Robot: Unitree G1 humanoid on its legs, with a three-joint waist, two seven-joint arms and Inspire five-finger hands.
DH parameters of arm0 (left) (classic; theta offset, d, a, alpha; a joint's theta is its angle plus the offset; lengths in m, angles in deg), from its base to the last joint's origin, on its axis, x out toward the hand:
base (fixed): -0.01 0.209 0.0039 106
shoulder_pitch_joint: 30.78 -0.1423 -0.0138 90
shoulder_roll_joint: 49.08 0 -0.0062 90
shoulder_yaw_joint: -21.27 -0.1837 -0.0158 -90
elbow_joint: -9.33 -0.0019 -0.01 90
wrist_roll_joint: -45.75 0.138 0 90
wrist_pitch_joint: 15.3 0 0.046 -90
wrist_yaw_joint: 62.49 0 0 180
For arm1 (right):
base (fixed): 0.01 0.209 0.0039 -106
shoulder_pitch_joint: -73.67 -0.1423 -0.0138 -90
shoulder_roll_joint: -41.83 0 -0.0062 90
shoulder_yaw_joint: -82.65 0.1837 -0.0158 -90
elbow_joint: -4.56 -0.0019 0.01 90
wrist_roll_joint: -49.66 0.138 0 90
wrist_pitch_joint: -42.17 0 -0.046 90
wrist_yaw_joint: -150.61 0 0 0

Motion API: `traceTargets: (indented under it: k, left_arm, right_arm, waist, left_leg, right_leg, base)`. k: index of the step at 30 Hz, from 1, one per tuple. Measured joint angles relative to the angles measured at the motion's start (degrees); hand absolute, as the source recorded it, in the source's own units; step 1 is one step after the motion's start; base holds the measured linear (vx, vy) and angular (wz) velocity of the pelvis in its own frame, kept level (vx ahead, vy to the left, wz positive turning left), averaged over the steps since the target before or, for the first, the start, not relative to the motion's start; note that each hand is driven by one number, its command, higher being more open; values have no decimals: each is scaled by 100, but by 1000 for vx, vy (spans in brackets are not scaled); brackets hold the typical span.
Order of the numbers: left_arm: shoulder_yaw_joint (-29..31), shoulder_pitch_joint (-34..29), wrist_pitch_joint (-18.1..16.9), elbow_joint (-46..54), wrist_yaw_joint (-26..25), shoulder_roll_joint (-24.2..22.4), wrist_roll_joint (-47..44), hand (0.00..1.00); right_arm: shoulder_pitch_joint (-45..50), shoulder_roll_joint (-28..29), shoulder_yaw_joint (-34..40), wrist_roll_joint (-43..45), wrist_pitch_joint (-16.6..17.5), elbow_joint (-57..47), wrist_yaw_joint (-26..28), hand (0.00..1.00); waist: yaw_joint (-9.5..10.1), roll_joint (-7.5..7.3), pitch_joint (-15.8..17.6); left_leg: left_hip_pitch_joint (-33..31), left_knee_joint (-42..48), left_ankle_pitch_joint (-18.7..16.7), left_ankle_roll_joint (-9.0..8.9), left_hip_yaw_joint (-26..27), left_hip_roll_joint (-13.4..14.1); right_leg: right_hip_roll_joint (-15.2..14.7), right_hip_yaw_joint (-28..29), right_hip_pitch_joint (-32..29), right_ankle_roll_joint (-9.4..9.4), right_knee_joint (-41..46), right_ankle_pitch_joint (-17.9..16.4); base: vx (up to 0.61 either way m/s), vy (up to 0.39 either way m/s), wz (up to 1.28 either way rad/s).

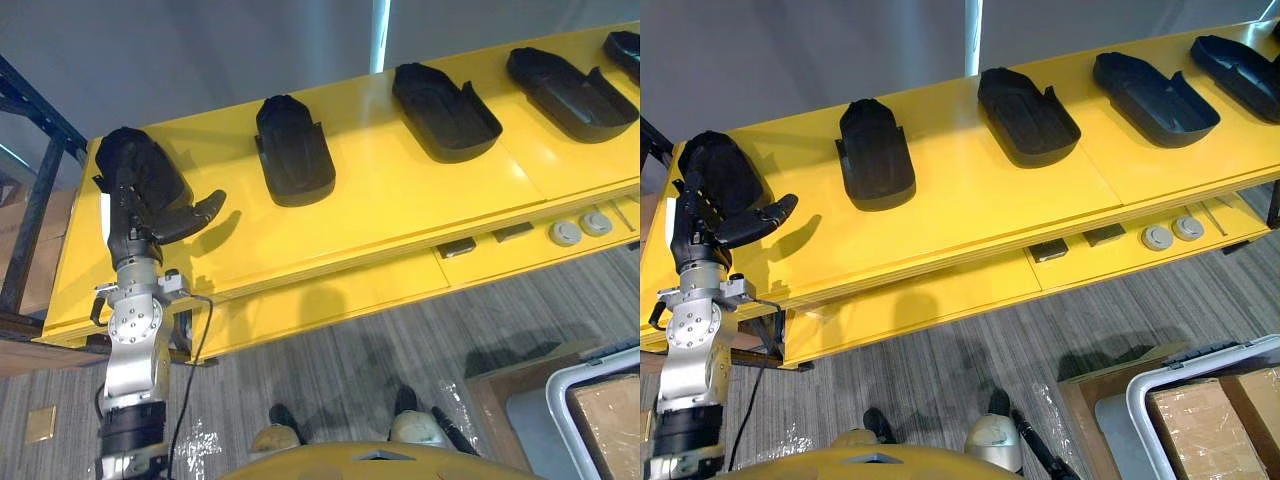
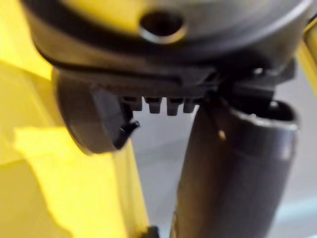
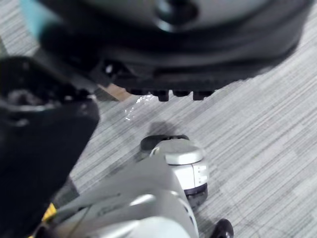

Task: Walk over and take three plastic housings, then place them on the shelf

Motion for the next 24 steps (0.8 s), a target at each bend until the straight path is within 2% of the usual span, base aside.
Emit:
traceTargets:
  k: [2, 5, 9, 16, 18, 20, 24]
  left_arm:
    - [112, 282, 307, -347, -21, 417, -3, 100]
    - [205, 657, 578, -652, -18, 917, -4, 100]
    - [222, 980, 733, -950, 200, 1363, -10, 100]
    - [168, 1139, 961, -1370, 1127, 1475, -73, 100]
    - [100, 1142, 1032, -1519, 1455, 1553, -407, 100]
    - [40, 1141, 1327, -1577, 1839, 1617, -715, 100]
    - [14, 1144, 1501, -1753, 2213, 1658, -799, 100]
  right_arm:
    - [-1, -4, -1, 0, -10, -11, 12, 100]
    - [-8, -5, 0, 0, -10, -17, 73, 100]
    - [-8, -13, 1, -3, -37, -63, 107, 100]
    - [-9, -14, -19, -2, -148, -114, 112, 100]
    - [-9, -14, -45, -1, -179, -134, 111, 100]
    - [-9, -19, -47, -4, -262, -174, 111, 100]
    - [10, -20, -99, -4, -307, -235, 106, 100]
  waist:
    - [4, 1, 4]
    - [4, 5, 6]
    - [-1, 15, 15]
    - [-17, 33, 22]
    - [-12, 31, 21]
    - [-8, 28, 20]
    - [-20, 34, 11]
  left_leg:
    - [14, 2, 9, 12, 3, -4]
    - [35, 3, 9, 13, 16, -3]
    - [58, 80, -9, 40, 37, 7]
    - [136, 121, -60, 16, 85, 37]
    - [136, 130, -66, 13, 85, 35]
    - [133, 129, -66, 12, 85, 37]
    - [144, 135, -63, 9, 69, 32]
  right_leg:
    - [-2, 27, -5, -15, 37, -11]
    - [-1, 48, -9, -27, 63, -33]
    - [-11, 105, 3, -32, 78, -44]
    - [-1, 124, 35, -49, 66, -65]
    - [-6, 126, 39, -25, 66, -46]
    - [-3, 126, 38, -10, 64, -31]
    - [0, 116, 101, -3, 57, -14]
  base:
    - [39, -2, 0]
    - [2, -3, -1]
    - [-17, -11, -6]
    - [-37, -13, -5]
    - [0, 0, 0]
    - [0, 0, 0]
    - [31, -3, 2]
